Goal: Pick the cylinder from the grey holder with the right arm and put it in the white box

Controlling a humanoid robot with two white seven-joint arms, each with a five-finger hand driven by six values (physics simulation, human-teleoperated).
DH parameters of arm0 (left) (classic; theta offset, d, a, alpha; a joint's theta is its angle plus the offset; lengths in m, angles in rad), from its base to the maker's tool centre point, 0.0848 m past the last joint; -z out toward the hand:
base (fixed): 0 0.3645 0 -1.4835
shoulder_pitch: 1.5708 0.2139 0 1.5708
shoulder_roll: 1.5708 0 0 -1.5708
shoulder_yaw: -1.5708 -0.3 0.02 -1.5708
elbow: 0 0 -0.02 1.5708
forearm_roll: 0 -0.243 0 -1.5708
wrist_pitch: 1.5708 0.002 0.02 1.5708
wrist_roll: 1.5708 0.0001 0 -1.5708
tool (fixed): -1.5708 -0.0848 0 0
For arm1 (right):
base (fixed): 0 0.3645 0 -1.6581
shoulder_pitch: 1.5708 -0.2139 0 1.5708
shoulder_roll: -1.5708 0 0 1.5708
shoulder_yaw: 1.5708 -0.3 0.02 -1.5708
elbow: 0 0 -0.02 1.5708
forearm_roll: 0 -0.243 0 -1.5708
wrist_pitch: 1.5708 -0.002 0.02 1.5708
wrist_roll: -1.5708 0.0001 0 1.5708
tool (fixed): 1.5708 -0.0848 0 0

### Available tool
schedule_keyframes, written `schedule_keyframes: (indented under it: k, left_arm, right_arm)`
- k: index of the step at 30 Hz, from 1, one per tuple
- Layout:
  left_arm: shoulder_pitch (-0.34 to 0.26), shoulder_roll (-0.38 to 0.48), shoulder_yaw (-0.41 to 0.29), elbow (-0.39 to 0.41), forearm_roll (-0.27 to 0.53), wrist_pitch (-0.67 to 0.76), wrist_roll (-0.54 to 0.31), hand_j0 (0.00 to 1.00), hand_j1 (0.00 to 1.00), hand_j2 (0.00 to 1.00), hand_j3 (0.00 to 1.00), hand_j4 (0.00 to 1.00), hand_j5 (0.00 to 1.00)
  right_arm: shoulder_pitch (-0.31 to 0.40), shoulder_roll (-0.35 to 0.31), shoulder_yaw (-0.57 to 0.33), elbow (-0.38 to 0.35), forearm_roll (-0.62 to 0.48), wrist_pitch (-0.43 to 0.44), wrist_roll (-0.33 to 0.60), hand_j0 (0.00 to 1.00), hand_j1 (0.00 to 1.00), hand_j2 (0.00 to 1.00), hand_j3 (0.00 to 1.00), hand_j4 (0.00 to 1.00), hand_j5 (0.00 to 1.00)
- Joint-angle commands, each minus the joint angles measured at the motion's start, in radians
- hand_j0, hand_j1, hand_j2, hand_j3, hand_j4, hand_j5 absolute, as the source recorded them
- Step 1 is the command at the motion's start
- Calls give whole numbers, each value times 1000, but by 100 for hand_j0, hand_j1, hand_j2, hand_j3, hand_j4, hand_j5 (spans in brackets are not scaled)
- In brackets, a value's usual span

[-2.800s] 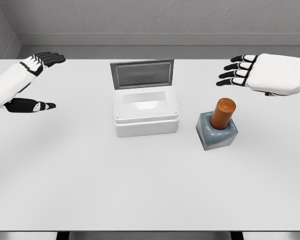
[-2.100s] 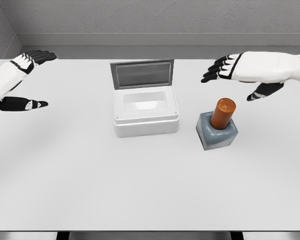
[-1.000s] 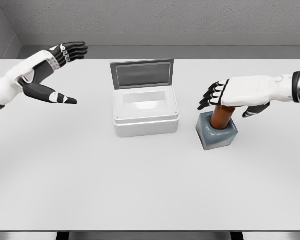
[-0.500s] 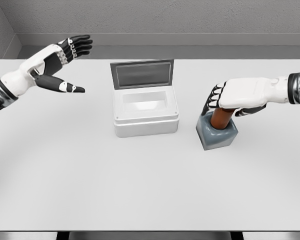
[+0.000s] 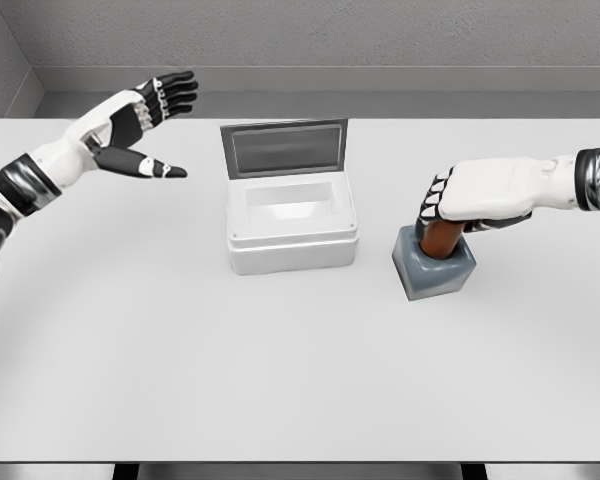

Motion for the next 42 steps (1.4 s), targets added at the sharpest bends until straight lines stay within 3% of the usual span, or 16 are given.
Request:
schedule_keyframes:
  k: [1,18,21,42]
  left_arm:
    - [-2,-7,-11,6,6,2,0,100,100,100,100,100,100]
    - [-25,-29,-10,32,46,154,0,100,100,100,100,100,100]
    - [-25,-29,-10,32,72,154,0,100,100,100,100,100,100]
    - [-25,-44,-8,33,71,154,0,100,100,100,100,100,100]
  right_arm:
    - [0,-2,-3,1,-4,3,0,61,61,61,61,61,61]
    - [-8,-20,-16,-1,-6,3,0,56,56,56,56,56,56]
    - [-8,-23,-48,-2,-10,3,0,54,54,54,54,54,54]
    - [-41,-6,-49,-7,-10,3,0,53,53,53,53,53,53]
